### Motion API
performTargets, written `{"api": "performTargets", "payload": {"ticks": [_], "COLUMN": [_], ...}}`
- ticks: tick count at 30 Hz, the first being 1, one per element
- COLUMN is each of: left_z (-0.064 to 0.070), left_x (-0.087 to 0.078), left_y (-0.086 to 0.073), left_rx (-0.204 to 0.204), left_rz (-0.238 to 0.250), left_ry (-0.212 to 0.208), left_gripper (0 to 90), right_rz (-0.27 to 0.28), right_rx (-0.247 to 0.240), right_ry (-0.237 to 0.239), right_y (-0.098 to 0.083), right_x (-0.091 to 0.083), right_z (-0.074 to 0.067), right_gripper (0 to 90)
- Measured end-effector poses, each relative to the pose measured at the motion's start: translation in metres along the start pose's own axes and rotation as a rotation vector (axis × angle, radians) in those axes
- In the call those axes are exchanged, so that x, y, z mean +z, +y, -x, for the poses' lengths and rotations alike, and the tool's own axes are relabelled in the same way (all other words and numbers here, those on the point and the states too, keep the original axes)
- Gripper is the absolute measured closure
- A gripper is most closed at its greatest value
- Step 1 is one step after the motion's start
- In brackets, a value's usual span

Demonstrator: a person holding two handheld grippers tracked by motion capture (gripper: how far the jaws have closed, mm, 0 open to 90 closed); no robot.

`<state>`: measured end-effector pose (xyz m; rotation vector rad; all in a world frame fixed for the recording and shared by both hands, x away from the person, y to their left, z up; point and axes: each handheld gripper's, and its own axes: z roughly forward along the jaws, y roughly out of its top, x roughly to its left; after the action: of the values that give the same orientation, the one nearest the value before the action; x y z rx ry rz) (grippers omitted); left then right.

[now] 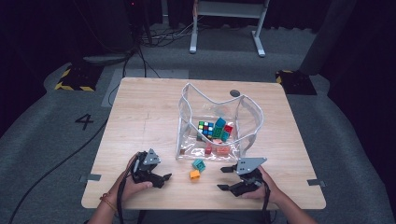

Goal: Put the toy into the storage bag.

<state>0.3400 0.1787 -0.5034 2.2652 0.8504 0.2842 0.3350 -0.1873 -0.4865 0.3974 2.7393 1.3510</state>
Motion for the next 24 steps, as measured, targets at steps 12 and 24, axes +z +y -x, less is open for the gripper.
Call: {"api": "performTargets", "payload": {"ticks": [12, 24], "left_z": [0.0, 0.0], "left_x": [0.0, 0.0], "left_y": [0.0, 0.0], "left_rx": [-0.001, -0.001], "left_rz": [0.0, 0.0], "left_ry": [0.005, -0.001], "left_gripper": [9.7, 9.6], "right_rz": [0.011, -0.022], "right_rx": [-0.073, -0.157], "right_ry": [0.038, 0.043], "right_y": [0.033, 0.046], "right_x": [0.051, 0.079], "right_z": [-0.003, -0.007], "right_gripper": [38.6, 49.6]}}
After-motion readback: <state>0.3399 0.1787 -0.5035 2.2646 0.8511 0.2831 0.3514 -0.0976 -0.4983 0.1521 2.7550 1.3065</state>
